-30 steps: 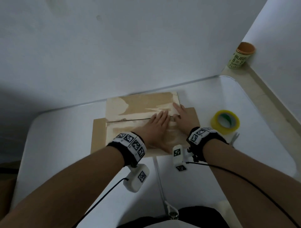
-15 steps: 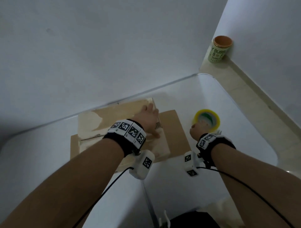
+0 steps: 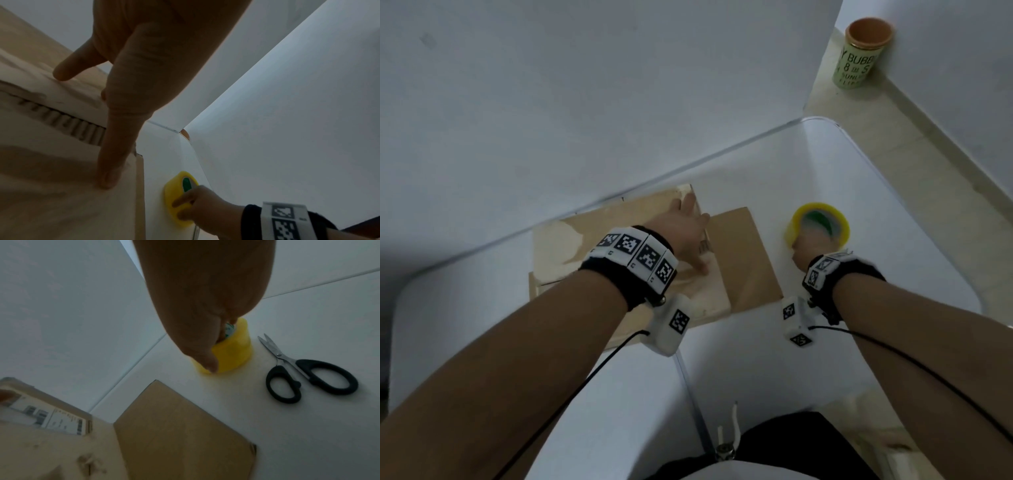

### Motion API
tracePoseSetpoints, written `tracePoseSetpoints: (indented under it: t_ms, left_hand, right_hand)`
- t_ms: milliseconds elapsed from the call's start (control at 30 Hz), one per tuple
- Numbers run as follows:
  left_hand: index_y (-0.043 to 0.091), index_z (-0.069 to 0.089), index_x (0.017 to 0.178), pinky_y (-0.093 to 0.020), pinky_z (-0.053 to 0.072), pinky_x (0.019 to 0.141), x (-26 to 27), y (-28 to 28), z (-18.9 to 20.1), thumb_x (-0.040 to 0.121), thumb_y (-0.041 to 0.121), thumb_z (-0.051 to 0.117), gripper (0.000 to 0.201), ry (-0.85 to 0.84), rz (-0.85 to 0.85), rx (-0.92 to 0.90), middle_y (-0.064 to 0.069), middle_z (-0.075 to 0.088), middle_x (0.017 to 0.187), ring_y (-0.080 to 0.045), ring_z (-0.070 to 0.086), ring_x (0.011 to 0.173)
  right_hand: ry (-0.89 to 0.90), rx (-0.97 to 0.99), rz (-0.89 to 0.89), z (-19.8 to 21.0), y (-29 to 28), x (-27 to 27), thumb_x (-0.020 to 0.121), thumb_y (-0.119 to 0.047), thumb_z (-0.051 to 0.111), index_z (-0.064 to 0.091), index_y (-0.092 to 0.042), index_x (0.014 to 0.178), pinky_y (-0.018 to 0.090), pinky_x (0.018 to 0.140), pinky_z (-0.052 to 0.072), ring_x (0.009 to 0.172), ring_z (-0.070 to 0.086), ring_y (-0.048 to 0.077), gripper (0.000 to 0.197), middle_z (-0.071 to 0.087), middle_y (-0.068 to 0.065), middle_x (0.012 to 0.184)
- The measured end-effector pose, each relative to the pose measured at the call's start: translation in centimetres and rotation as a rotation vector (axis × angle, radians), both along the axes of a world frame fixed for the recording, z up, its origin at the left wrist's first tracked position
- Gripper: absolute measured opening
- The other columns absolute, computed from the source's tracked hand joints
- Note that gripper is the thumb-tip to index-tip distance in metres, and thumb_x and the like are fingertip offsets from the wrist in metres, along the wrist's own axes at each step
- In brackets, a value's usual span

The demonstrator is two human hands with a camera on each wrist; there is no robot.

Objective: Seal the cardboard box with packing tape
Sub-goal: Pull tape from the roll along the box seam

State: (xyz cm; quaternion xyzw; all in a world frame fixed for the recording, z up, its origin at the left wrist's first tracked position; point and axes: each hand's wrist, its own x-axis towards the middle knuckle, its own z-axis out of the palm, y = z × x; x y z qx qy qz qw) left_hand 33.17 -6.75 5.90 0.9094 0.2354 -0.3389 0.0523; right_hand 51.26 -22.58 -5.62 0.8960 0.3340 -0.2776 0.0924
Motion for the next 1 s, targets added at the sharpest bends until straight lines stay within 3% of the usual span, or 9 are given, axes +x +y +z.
tracePoseSetpoints:
  t_ms: [100,167,300,400,533,700,800,867,1000]
  left_hand:
    - [0.023,0.016,0.152,-0.054,0.036,0.106,-0.5,0.2,-0.6,0.063,0.066,0.075,0.115,-0.039,0.005,-0.014,-0.011,0.007,0.153,-0.036,0.015,0.138]
    - [0.024,0.015,0.152,-0.055,0.038,0.104,-0.9,0.2,-0.9,0.063,0.067,0.074,0.114,-0.072,0.004,-0.026,-0.010,0.012,0.150,-0.035,0.018,0.136]
    - [0.027,0.017,0.150,-0.055,0.041,0.100,-2.6,0.3,-0.9,0.068,0.069,0.068,0.105,-0.192,0.033,-0.054,-0.006,0.021,0.144,-0.031,0.024,0.131]
    - [0.028,0.010,0.152,-0.053,0.032,0.107,-4.6,0.8,-0.8,0.076,0.068,0.061,0.100,-0.248,0.023,-0.108,0.000,0.012,0.153,-0.030,0.020,0.138]
    - [0.016,0.005,0.154,-0.041,0.015,0.118,-8.0,1.5,-1.0,0.085,0.053,0.063,0.098,-0.324,0.118,-0.274,-0.004,0.001,0.161,-0.026,0.008,0.147]
    - [0.002,0.047,0.137,-0.020,0.029,0.100,-12.8,2.7,-0.5,0.079,0.050,0.054,0.076,-0.620,0.403,-0.422,-0.006,0.038,0.146,-0.020,0.039,0.132]
    - [0.005,0.033,0.146,-0.026,0.031,0.107,-16.3,3.8,0.0,0.089,0.026,0.066,0.070,-0.778,0.628,-0.301,-0.010,0.030,0.153,-0.023,0.035,0.137]
    - [0.015,0.019,0.152,-0.031,0.024,0.114,-17.9,3.9,0.7,0.086,0.019,0.071,0.084,-0.878,0.568,-0.259,-0.008,0.014,0.159,-0.022,0.019,0.146]
    - [0.012,0.036,0.146,-0.032,0.037,0.105,-19.1,3.7,1.0,0.091,0.013,0.062,0.061,-0.971,0.354,-0.165,-0.012,0.046,0.144,-0.028,0.046,0.130]
  right_hand:
    - [-0.007,0.349,-0.116,1.7,0.2,-0.5,0.096,-0.005,0.040,0.067,-0.020,0.120,0.031,0.077,0.044,0.100,0.061,0.032,0.039,0.065,0.012,0.120]
    - [0.145,0.649,-0.292,2.5,1.1,-0.5,0.096,-0.007,0.040,0.067,-0.022,0.120,0.027,0.071,0.040,0.089,0.060,0.032,0.039,0.064,0.017,0.120]
    - [0.554,1.080,-0.667,6.2,4.1,-1.1,0.094,-0.023,0.046,0.048,-0.025,0.137,0.044,0.092,0.052,0.098,0.060,0.029,0.043,0.059,0.016,0.116]
    - [0.816,1.233,-0.741,10.5,6.7,-3.1,0.099,-0.018,0.048,0.037,-0.014,0.144,0.043,0.094,0.051,0.103,0.060,0.028,0.047,0.056,0.014,0.114]
    - [0.988,1.207,-0.588,14.1,9.1,-7.7,0.096,-0.023,0.054,0.058,-0.003,0.125,0.045,0.098,0.049,0.108,0.063,0.030,0.036,0.063,0.016,0.121]
    - [1.134,0.992,-0.389,15.1,9.4,-13.8,0.097,-0.022,0.053,0.065,-0.002,0.113,0.036,0.081,0.052,0.090,0.063,0.025,0.028,0.067,0.014,0.103]
    - [1.135,0.902,-0.316,14.6,9.7,-16.7,0.096,-0.022,0.055,0.065,-0.004,0.115,0.034,0.079,0.055,0.094,0.066,0.025,0.028,0.069,0.012,0.106]
    - [1.151,0.881,-0.260,14.5,10.3,-18.4,0.095,-0.023,0.057,0.064,-0.005,0.120,0.036,0.085,0.055,0.101,0.066,0.027,0.031,0.068,0.013,0.114]
    - [1.170,0.808,-0.188,15.3,11.3,-21.0,0.096,-0.021,0.056,0.061,-0.006,0.123,0.034,0.086,0.053,0.100,0.064,0.024,0.032,0.066,0.014,0.117]
